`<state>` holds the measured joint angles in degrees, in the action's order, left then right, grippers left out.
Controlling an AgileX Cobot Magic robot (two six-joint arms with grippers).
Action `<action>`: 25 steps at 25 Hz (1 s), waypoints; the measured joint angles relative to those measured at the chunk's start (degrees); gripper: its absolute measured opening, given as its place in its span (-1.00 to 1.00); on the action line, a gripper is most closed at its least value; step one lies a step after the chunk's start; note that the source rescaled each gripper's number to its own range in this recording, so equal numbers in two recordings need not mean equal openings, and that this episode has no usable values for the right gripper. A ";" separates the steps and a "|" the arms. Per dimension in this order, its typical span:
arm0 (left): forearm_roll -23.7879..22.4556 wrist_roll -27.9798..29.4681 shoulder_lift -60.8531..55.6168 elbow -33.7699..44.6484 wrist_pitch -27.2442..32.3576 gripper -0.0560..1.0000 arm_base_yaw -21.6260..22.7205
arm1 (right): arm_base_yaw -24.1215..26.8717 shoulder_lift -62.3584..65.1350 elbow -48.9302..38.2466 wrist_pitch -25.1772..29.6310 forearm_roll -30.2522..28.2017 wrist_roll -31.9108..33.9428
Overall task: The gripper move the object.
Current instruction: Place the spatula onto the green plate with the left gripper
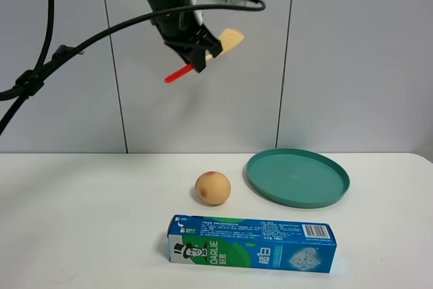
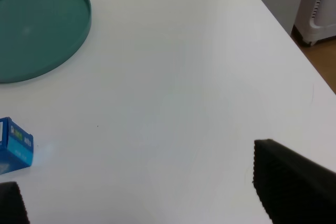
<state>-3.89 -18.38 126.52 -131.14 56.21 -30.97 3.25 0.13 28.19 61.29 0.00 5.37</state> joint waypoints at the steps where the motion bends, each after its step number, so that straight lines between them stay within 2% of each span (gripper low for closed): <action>1: 0.55 -0.22 0.00 -1.08 -1.93 -0.89 -0.63 | 0.00 0.00 0.00 0.00 0.00 0.00; 6: 7.09 -1.02 0.27 -2.82 -15.48 -0.89 -2.75 | 0.00 0.00 0.00 0.00 0.00 0.00; 10: 16.46 -1.24 2.88 -2.86 -24.76 -0.89 -2.86 | 0.00 0.00 0.00 0.00 0.00 0.00; 14: 23.88 -1.34 7.69 -2.86 -29.20 -0.89 -3.27 | 0.00 0.00 0.00 0.00 0.00 0.00; 17: 27.07 -1.71 11.53 -2.86 -31.52 -0.89 -4.20 | 0.00 0.00 0.00 0.00 0.00 0.00; 25: 30.84 -3.25 20.64 -2.86 -33.19 -0.89 -6.20 | 0.00 0.00 0.00 0.00 0.00 0.00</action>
<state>26.95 -21.63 147.16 -134.00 23.02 -37.18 3.25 0.13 28.19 61.29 0.00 5.37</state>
